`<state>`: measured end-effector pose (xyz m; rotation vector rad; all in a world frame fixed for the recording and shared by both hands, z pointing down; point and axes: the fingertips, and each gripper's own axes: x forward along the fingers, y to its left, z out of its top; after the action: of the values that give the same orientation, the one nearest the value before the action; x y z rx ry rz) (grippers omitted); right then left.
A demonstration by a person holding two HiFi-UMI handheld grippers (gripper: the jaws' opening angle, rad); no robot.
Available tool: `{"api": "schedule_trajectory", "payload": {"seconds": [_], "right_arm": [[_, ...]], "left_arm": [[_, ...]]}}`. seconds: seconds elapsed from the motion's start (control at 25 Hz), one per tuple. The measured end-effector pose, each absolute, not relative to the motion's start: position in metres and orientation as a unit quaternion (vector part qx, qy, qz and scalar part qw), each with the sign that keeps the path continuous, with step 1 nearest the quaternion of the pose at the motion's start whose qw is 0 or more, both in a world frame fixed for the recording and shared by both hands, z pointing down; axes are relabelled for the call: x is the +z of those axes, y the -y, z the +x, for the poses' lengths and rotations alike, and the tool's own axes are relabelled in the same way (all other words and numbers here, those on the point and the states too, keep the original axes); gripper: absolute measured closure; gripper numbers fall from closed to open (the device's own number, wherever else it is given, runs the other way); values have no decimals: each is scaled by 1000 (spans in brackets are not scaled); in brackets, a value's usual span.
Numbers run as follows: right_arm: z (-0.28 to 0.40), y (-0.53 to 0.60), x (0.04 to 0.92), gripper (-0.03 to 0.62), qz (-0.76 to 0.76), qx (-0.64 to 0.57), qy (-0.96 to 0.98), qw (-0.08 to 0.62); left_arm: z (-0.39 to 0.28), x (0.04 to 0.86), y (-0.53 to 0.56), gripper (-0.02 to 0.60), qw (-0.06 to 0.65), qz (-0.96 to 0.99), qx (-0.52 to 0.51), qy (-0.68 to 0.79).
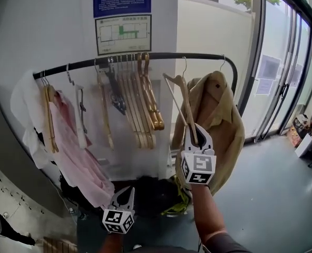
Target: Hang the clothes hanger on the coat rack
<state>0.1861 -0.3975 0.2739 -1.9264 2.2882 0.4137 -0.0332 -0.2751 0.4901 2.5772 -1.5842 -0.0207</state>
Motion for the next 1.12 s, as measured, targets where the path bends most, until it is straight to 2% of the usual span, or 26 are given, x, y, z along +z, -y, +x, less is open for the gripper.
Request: {"api": "schedule_trajectory", "payload": {"seconds": [0.12, 0.28, 0.84, 1.12], "right_arm": [[182, 415, 260, 537, -640, 143, -753, 50], [186, 436, 251, 537, -648, 132, -749, 39], [176, 467, 264, 537, -652, 83, -754, 13], [176, 461, 262, 533, -650, 113, -752, 5]], "left_arm": [[-48, 477, 272, 577, 66, 849, -31, 524], [-61, 463, 274, 577, 41, 846, -38, 530], [-85, 476, 269, 577, 34, 838, -26, 545], [-81, 491, 270, 577, 72, 844, -27, 531]]}}
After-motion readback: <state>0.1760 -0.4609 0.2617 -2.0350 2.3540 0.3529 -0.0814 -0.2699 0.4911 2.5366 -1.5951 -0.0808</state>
